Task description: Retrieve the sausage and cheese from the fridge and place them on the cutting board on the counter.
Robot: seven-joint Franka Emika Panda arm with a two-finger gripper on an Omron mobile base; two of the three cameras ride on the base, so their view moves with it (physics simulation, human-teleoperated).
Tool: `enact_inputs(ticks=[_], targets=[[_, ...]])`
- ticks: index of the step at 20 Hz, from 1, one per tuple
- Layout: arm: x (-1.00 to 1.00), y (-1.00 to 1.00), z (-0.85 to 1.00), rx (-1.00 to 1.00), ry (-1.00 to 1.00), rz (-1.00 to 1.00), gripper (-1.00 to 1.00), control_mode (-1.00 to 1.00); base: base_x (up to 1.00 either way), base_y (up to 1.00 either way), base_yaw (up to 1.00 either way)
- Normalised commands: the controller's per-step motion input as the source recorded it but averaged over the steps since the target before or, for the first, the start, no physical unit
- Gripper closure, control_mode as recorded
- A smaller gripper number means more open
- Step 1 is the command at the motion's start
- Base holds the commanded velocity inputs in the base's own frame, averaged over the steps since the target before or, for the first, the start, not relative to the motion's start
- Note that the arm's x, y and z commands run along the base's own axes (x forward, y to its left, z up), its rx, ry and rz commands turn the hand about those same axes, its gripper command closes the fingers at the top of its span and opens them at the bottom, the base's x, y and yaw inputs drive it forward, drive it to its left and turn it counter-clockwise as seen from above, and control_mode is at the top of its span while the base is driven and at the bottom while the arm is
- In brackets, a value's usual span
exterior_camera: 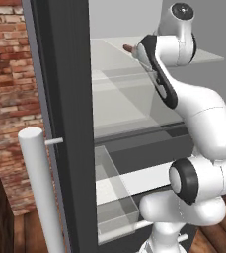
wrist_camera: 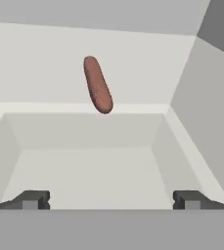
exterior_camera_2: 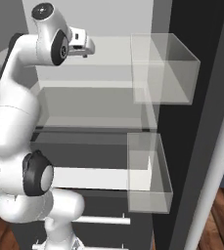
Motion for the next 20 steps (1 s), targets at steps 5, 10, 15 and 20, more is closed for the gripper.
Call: enact_inputs(ticks=[5, 10, 15, 20], targets=[[1.0, 0.13, -0.41, 0.05, -0.03, 0.13, -1.0, -1.0, 0.0, 0.0, 0.0], [0.95, 0.04, -0.03, 0.13, 0.0, 0.16, -1.0, -1.0, 0.0, 0.0, 0.0], [0.9, 0.0, 0.27, 0.07, 0.01, 0.07, -1.0, -1.0, 0.0, 0.0, 0.0], [0.97, 0.14, 0.04, 0.0, 0.06, 0.0, -1.0, -1.0, 0.0, 0.0, 0.0]])
